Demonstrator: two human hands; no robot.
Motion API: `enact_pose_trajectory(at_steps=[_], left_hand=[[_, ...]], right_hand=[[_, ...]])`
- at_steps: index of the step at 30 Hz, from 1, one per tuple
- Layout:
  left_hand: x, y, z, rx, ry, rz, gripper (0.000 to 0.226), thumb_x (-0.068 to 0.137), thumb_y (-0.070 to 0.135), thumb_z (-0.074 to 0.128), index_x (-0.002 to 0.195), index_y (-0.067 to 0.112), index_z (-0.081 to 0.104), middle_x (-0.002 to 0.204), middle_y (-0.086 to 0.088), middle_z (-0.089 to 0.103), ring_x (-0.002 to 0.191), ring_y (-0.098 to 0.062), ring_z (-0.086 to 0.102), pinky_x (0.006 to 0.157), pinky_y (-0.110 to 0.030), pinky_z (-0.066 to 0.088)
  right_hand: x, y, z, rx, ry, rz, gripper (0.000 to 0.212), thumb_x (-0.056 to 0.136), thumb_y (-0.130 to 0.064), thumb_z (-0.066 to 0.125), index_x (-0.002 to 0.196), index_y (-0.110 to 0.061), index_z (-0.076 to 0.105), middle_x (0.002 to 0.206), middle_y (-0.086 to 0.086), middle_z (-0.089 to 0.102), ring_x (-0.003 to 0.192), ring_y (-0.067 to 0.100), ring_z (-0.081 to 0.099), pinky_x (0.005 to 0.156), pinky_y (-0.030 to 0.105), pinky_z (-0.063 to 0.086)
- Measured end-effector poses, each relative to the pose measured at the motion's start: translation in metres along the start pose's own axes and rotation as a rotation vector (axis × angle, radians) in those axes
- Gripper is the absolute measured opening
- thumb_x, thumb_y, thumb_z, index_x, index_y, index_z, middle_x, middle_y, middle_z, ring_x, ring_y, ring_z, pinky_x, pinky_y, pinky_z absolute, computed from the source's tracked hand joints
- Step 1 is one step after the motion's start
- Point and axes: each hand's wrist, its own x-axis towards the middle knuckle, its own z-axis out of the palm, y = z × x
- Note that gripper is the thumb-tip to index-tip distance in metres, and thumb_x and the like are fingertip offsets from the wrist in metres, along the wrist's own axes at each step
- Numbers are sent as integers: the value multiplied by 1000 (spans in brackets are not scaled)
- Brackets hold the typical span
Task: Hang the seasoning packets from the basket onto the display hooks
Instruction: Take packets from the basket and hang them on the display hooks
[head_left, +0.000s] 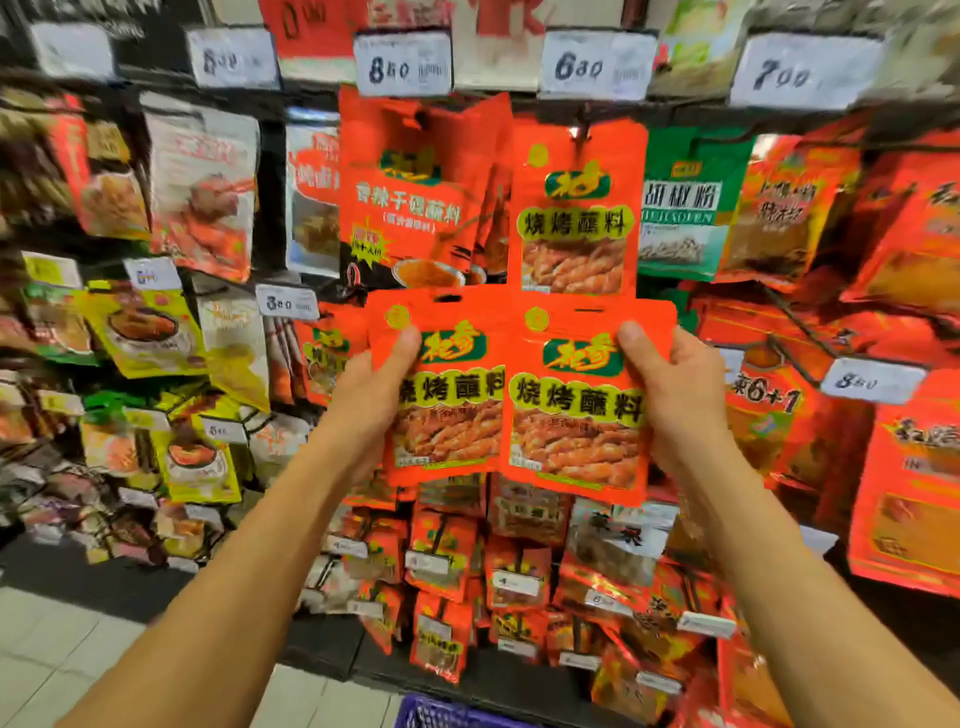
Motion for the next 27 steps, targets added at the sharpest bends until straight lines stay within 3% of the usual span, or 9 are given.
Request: enact_pose_trajectory(at_steps=[2,5,8,11,14,16,20,23,27], left_hand=[[8,17,0,40,-11,59,26,94,47,62,101,26,77,105,-4,78,98,-22,74,89,-43,55],[20,42,-1,80,-9,134,31,89,45,65,101,19,75,102,-6,78,94,-24,74,91,-46,55],[34,64,-3,66,21,189,31,83,41,68,101,16,75,110,-13,76,106,-33,71,100,-54,52],[44,80,-4,18,59,202,13,88,30,70,87,21,79,97,-5,78,93,-25,73,93,-51,55],[52,89,0,-16,41,204,12,80,28,72,87,19,77,91,-5,76,87,-27,71,90,-53,54],[58,91,7,-24,27,239,9,86,25,72,91,17,74,90,-2,77,84,-22,72,87,-48,57],[69,93,25,32,33,306,20,96,37,66,94,18,73,87,8,79,80,-6,74,65,-21,57],[75,92,33,102,13,294,29,94,47,66,101,20,72,97,3,79,92,-14,75,81,-35,58],[81,91,41,88,-17,273,27,93,47,67,92,21,74,93,1,80,89,-19,76,86,-43,58]], right_hand=[[10,-18,5,-32,-29,-56,30,97,-21,67,75,-39,78,73,-16,74,66,0,65,64,23,55],[28,-39,10,-35,-2,-121,30,95,-20,70,69,-32,77,68,-19,72,62,-3,62,59,20,53],[47,-55,15,-24,-4,-134,22,88,-24,72,67,-28,76,66,-12,72,60,4,63,56,25,53],[69,-70,21,-67,33,-161,24,83,-29,69,60,-23,68,58,-12,65,53,5,55,51,23,45],[91,-84,33,-118,65,-171,25,82,-32,69,58,-34,70,54,-16,63,50,1,53,49,22,43],[103,-88,41,-138,79,-168,27,85,-33,69,58,-38,71,55,-16,64,50,1,55,51,23,44],[125,-85,50,-151,129,-100,33,91,-34,69,61,-19,67,61,-6,68,61,15,62,59,32,45],[134,-80,50,-140,172,-63,34,92,-34,68,63,-17,64,64,3,68,63,19,60,61,33,42],[140,-79,52,-211,216,-106,45,91,-36,69,52,-20,53,49,-10,55,52,13,47,53,32,33]])
